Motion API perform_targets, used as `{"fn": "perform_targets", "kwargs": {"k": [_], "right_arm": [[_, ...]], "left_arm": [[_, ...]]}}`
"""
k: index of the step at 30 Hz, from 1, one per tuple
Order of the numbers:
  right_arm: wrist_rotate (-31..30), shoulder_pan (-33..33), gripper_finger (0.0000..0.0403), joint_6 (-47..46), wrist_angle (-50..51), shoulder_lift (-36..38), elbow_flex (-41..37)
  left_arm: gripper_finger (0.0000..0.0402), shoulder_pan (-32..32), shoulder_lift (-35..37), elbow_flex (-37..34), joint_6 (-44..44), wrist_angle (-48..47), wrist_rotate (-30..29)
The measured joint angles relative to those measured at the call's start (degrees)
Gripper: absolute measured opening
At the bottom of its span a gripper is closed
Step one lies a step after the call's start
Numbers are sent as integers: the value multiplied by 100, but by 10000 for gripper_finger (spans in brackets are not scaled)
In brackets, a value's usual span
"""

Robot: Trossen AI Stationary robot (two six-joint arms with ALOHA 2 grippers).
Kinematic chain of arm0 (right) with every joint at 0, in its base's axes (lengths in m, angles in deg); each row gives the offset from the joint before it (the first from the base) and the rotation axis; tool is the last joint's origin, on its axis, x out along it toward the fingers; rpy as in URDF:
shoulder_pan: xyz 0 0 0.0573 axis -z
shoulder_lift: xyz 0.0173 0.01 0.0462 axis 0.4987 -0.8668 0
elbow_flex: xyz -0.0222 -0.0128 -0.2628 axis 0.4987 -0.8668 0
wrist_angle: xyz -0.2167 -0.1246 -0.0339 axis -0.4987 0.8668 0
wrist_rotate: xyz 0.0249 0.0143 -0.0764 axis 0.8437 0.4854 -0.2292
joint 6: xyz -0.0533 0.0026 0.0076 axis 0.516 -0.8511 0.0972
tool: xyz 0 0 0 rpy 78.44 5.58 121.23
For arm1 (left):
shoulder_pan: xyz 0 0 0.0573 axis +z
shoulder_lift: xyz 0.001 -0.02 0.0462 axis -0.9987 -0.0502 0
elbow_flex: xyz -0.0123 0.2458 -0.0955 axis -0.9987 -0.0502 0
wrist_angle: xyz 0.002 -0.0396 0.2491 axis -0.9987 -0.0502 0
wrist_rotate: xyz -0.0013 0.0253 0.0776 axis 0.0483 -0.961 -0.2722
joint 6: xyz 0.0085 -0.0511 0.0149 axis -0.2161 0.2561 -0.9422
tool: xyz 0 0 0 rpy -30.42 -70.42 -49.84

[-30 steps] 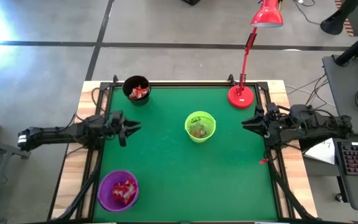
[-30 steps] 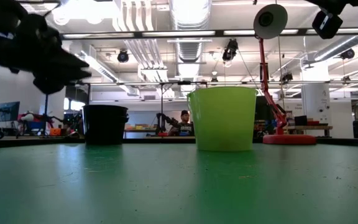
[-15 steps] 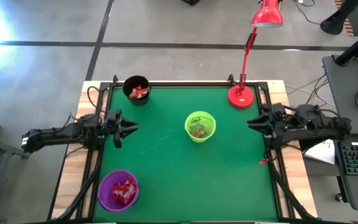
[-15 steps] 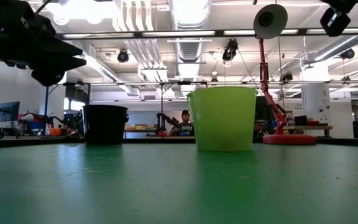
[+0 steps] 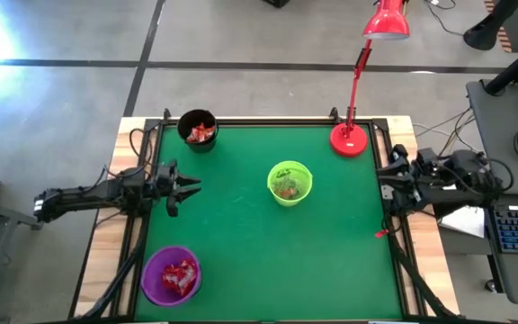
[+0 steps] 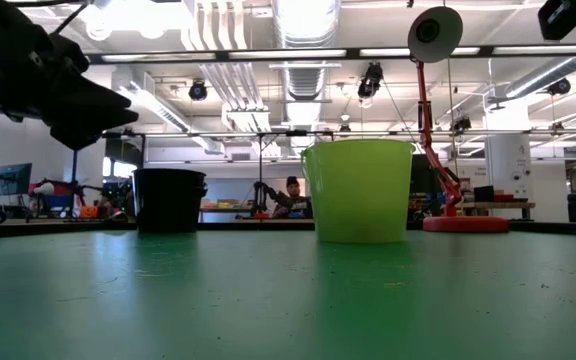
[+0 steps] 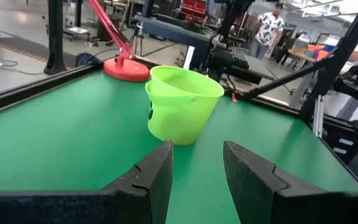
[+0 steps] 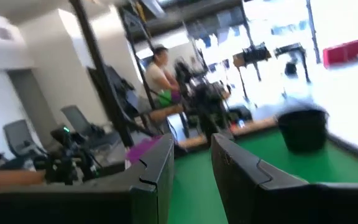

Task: Sort candy
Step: Return to Home Position

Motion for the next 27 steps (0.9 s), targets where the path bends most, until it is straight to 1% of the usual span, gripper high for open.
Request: {"fn": "perform_targets", "kwargs": {"k": [2,4,9,17,19,22,25,27], "right_arm": [[88,-1,100,78,-152,-73,75],[111,-1,100,84,-91,-84,88],[511,0,100,211,-106,11,93],[529,-1,100,698,-279,14,57],[378,-1,100,926,-278,15,34],[-207,-1,100,1162,-303,16,-77],[-741,-1,100,1286,-299,17,-346],[-987,-1,100,1356,-421,17,-612]], "left_arm": [[126,0,49,-54,2,91,-3],[126,0,88,-108,1,124,-3],[126,-2,102,-132,-70,177,5],[126,-2,73,-134,-101,173,1],[126,-2,59,-134,-101,172,1],[126,-2,40,-134,-102,169,1],[126,-2,40,-134,-101,169,1],[126,0,45,-136,-101,167,-1]]}}
